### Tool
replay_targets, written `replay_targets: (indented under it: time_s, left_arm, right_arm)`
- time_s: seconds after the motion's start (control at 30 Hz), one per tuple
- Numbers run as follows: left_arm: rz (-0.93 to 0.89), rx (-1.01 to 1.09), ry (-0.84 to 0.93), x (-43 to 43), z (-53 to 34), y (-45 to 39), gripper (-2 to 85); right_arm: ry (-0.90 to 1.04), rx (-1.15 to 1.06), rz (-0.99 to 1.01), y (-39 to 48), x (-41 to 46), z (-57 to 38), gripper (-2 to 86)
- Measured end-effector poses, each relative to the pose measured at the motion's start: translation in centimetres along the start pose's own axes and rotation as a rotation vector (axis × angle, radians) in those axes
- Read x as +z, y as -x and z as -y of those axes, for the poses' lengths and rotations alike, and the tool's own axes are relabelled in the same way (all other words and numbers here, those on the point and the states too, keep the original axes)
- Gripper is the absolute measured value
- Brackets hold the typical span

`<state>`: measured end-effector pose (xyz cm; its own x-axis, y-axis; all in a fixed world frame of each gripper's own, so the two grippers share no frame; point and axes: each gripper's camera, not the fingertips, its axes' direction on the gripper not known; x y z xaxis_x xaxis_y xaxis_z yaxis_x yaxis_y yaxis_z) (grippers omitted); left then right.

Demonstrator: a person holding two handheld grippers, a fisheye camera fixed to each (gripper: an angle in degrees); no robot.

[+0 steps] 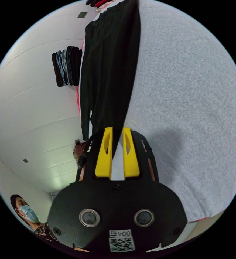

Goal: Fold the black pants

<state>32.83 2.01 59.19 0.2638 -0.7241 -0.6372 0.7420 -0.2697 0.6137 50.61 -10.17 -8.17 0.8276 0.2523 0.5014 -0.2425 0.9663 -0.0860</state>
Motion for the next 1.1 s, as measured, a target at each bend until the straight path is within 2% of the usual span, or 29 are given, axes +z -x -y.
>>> replay_targets:
  time_s: [0.2, 0.27, 0.33, 0.4, 0.57, 0.67, 0.8, 0.93, 1.1]
  left_arm:
    - [0.022, 0.057, 0.009, -2.2, 0.7, -1.1, 4.0]
    - [0.009, 0.079, -0.013, -6.0, 0.5, -2.6, 3.4]
    - [0.037, 0.123, 0.002, -7.9, -0.3, -3.1, 3.1]
    - [0.028, 0.122, 0.054, -7.5, -1.2, -2.4, 3.0]
    - [0.059, 0.063, 0.189, -1.8, -4.0, 1.2, 3.6]
    - [0.019, 0.02, 0.183, -1.3, -5.4, 2.8, 4.6]
    - [0.013, -0.022, 0.117, -4.1, -6.6, 3.9, 6.1]
    - [0.084, -0.032, 0.075, -7.9, -7.6, 3.9, 6.5]
    - [0.087, -0.032, 0.048, -10.4, -7.4, 4.6, 5.6]
  right_arm:
    - [0.001, -0.057, 0.07, 2.6, 1.6, 0.3, 0.5]
    - [0.023, -0.141, -0.017, 6.0, 0.7, -0.3, 0.0]
    - [0.075, -0.255, -0.234, 9.3, 0.0, -1.7, -0.3]
    - [0.126, -0.269, -0.328, 9.3, 0.7, -2.0, -0.2]
    - [0.184, -0.204, -0.442, 5.5, 4.4, -1.6, 1.0]
    - [0.173, -0.199, -0.435, 5.0, 5.2, -2.1, 3.4]
    - [0.149, -0.326, -0.593, 8.7, 5.6, -4.5, 6.1]
    - [0.221, -0.585, -0.57, 14.1, 9.7, -9.2, 8.4]
    - [0.421, -0.668, -0.525, 17.5, 19.7, -13.9, 7.9]
